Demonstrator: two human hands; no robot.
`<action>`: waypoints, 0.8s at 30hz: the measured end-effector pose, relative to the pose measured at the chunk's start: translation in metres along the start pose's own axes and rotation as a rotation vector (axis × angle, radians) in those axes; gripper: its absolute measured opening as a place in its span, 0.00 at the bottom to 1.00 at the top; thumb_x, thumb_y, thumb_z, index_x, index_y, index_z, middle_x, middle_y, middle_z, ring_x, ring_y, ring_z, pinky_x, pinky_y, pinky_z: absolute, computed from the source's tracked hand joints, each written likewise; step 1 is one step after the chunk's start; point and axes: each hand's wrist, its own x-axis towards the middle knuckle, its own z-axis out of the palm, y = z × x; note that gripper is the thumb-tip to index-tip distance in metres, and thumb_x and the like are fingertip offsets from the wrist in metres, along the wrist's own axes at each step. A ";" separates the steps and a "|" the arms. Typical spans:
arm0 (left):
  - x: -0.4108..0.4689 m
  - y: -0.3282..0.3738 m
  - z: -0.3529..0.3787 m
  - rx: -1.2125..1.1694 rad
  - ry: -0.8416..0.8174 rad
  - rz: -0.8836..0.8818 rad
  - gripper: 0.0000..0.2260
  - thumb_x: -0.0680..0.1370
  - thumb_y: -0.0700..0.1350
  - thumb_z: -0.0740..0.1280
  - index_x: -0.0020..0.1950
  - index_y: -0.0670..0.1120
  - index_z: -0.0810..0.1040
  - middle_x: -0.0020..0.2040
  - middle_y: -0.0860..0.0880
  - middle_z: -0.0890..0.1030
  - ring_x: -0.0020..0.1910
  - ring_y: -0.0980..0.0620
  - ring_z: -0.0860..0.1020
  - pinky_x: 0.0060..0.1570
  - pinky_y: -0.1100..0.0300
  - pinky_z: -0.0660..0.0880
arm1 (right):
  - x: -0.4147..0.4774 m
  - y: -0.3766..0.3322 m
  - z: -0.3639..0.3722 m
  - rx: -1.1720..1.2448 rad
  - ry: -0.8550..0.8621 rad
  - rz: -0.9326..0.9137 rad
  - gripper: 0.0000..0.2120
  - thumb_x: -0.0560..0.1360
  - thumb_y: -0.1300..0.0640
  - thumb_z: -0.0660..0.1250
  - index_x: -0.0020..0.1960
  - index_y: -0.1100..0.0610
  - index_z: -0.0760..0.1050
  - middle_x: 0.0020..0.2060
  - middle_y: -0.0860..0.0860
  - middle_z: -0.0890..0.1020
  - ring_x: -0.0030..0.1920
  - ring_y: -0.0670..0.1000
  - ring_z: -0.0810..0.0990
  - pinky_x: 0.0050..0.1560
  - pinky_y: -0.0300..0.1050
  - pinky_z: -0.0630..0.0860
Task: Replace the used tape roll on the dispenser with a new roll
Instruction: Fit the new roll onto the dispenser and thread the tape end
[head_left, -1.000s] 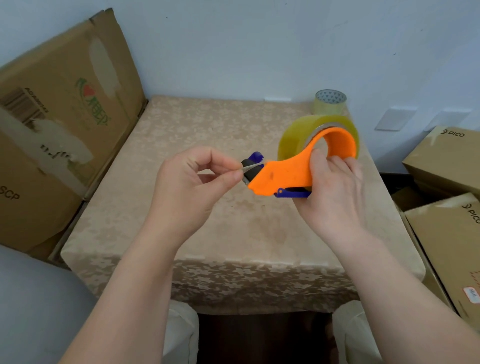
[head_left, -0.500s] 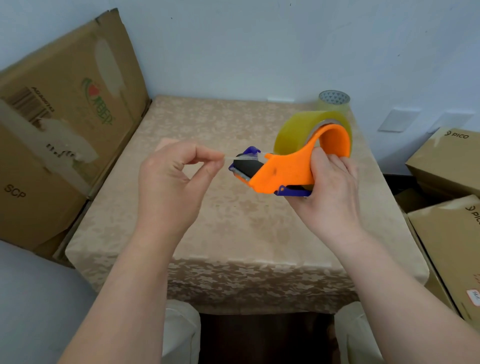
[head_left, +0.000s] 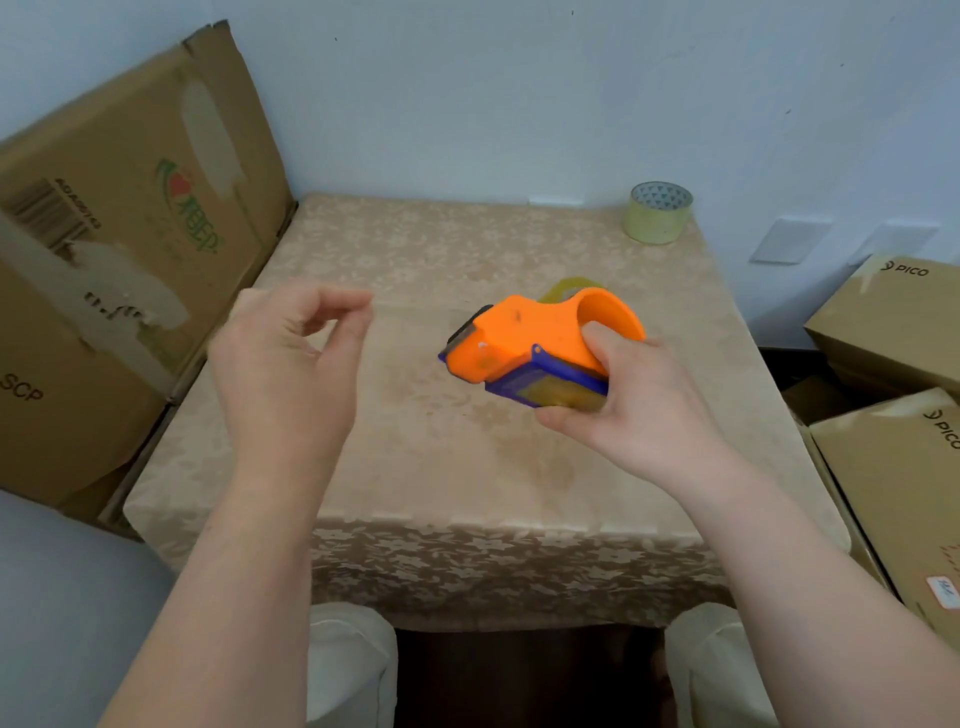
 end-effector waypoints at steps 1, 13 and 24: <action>0.001 -0.003 -0.001 -0.022 -0.011 -0.039 0.02 0.72 0.46 0.69 0.43 0.51 0.81 0.36 0.56 0.78 0.37 0.60 0.74 0.41 0.73 0.68 | 0.000 0.003 -0.001 0.013 -0.002 0.029 0.26 0.61 0.43 0.75 0.32 0.47 0.56 0.26 0.45 0.66 0.30 0.52 0.68 0.29 0.37 0.57; -0.007 0.005 0.015 -0.141 -0.208 -0.119 0.14 0.76 0.43 0.66 0.58 0.57 0.78 0.54 0.61 0.77 0.51 0.54 0.80 0.50 0.67 0.74 | 0.000 -0.003 0.007 0.061 -0.014 0.233 0.20 0.66 0.43 0.73 0.38 0.51 0.62 0.30 0.46 0.70 0.34 0.53 0.73 0.32 0.47 0.65; -0.019 0.014 0.034 -0.440 -0.643 -0.398 0.17 0.75 0.46 0.67 0.63 0.52 0.74 0.56 0.53 0.79 0.51 0.58 0.78 0.48 0.65 0.75 | 0.013 -0.024 0.008 1.427 -0.151 0.568 0.05 0.73 0.56 0.68 0.48 0.52 0.80 0.38 0.48 0.84 0.39 0.48 0.83 0.48 0.45 0.78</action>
